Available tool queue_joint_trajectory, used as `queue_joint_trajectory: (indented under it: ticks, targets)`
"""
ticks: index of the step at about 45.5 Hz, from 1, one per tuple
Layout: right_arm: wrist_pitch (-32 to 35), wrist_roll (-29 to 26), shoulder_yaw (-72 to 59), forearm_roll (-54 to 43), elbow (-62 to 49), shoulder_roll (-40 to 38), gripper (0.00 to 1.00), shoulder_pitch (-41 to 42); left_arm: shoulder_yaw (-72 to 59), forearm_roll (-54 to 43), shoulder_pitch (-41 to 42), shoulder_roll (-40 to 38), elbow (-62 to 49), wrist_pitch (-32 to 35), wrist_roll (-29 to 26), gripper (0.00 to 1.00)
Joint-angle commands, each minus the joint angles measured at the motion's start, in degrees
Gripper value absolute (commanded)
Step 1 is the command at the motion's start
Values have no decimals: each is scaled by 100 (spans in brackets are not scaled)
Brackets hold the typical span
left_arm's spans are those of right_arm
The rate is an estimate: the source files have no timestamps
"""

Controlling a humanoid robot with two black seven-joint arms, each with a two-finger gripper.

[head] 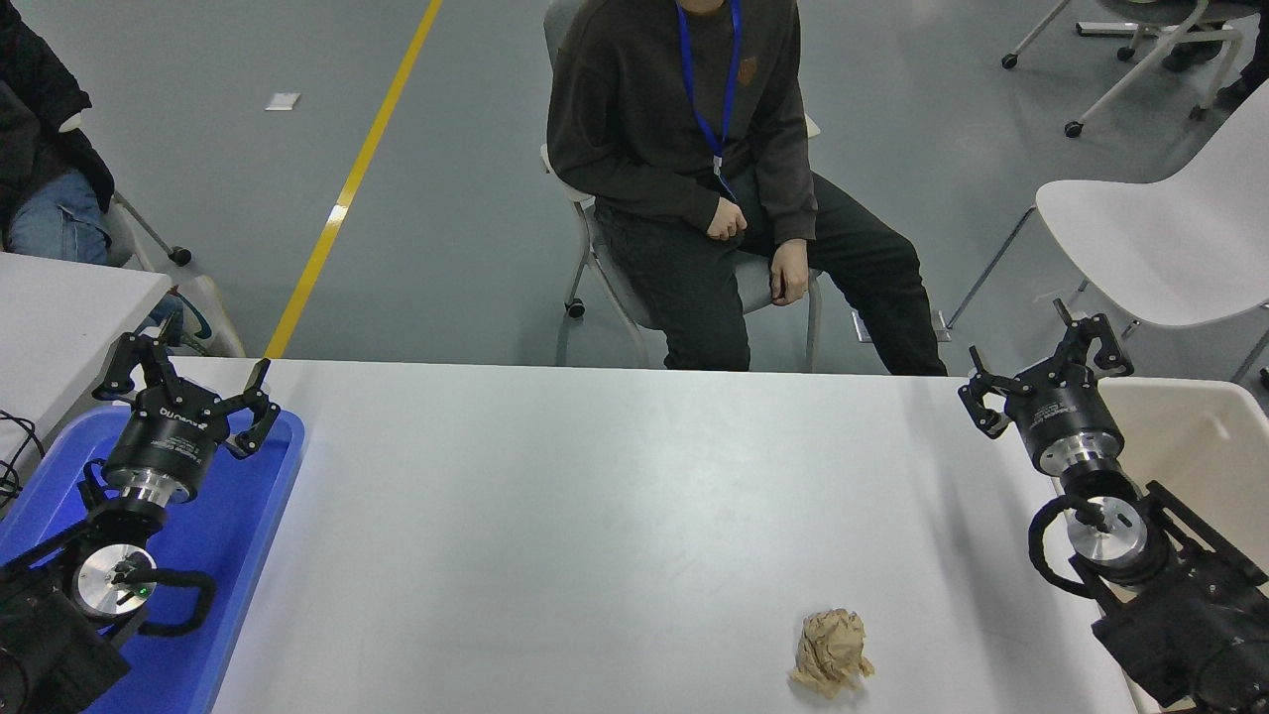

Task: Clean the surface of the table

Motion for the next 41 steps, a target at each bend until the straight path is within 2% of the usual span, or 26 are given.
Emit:
queue_joint_trajectory:
  ticks: [1, 12, 34, 37, 41]
  targets:
    - [-375, 109, -330, -46, -14, 74, 99, 70, 0, 0, 0, 0, 0, 0, 0, 100]
    - [-366, 338, -374, -99, -5, 30, 99, 113, 0, 0, 0, 0, 0, 0, 0, 100]
    - [-410, 259, -506, -2, 65, -321, 99, 149, 0, 0, 0, 0, 0, 9, 0, 100]
    - [-401, 102, -558, -2, 91, -418, 99, 227, 0, 0, 0, 0, 0, 9, 0, 100]
    - [-392, -390, -585, -2, 284, -637, 99, 289, 0, 0, 0, 0, 0, 9, 0, 100]
